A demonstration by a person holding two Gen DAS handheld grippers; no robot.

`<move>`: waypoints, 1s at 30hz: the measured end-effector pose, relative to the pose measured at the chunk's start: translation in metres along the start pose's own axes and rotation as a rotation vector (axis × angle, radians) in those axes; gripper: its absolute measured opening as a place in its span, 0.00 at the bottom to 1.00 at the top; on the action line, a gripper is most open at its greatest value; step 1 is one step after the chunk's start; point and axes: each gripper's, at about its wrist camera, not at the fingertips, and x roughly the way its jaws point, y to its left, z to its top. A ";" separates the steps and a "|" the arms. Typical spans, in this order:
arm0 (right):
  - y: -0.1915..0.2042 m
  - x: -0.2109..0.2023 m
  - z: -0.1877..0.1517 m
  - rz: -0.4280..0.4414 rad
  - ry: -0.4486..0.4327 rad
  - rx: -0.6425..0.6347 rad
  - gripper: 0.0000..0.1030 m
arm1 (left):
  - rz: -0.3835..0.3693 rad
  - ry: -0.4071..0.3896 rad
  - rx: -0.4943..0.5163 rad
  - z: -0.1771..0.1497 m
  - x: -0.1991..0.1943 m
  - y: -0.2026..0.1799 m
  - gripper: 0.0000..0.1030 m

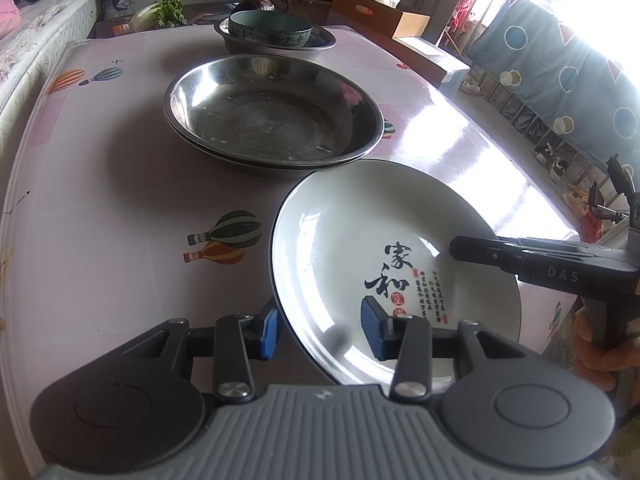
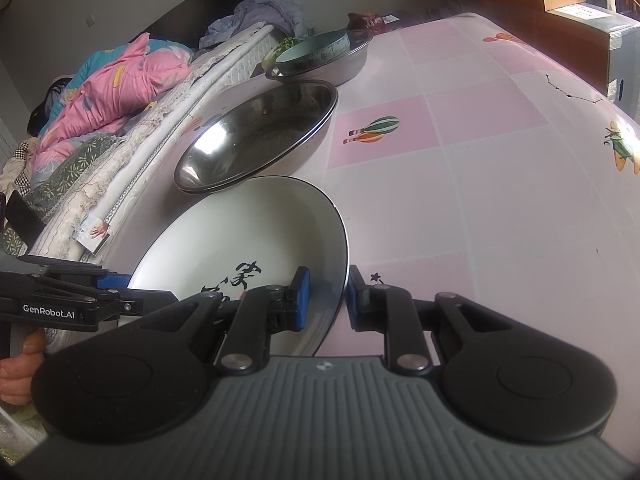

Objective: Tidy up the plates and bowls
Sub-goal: 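Lift the white plate off the table with the right gripper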

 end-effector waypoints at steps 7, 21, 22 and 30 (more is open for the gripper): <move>0.002 -0.002 -0.002 -0.008 -0.005 -0.016 0.18 | 0.031 -0.021 0.027 0.007 0.007 -0.003 0.42; 0.004 -0.004 -0.003 -0.010 0.012 -0.029 0.18 | 0.067 -0.010 0.083 0.004 0.010 -0.012 0.48; 0.004 -0.005 -0.003 -0.012 0.012 -0.029 0.18 | 0.071 -0.012 0.081 0.004 0.010 -0.013 0.48; 0.000 -0.008 0.000 -0.038 0.003 -0.021 0.18 | 0.058 0.005 0.103 0.003 0.011 -0.022 0.48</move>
